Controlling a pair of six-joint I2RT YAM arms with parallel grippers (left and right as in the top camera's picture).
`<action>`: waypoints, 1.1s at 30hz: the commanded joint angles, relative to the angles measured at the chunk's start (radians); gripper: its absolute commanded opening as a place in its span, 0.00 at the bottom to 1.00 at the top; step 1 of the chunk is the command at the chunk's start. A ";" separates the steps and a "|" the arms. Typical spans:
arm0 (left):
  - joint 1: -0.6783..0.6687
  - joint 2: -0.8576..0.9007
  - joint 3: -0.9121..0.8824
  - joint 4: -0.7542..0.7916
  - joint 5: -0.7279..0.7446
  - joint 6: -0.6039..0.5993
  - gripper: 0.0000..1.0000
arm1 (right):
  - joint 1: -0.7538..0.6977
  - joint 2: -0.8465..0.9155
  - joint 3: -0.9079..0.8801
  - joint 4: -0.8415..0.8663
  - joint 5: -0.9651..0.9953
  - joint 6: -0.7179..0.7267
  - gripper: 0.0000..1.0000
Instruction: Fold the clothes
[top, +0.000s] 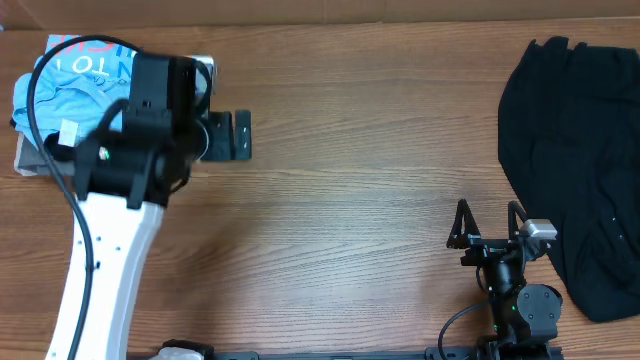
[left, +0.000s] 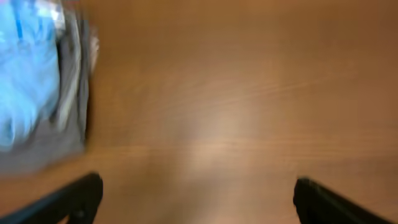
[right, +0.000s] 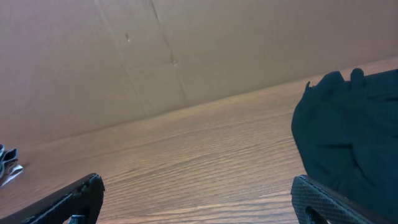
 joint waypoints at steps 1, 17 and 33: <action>0.003 -0.123 -0.187 0.265 0.017 -0.006 1.00 | 0.003 -0.010 -0.010 0.006 0.002 -0.005 1.00; 0.153 -0.751 -1.088 1.217 0.132 -0.006 1.00 | 0.003 -0.010 -0.010 0.006 0.002 -0.005 1.00; 0.221 -1.326 -1.551 1.292 0.142 -0.003 1.00 | 0.003 -0.010 -0.010 0.006 0.002 -0.005 1.00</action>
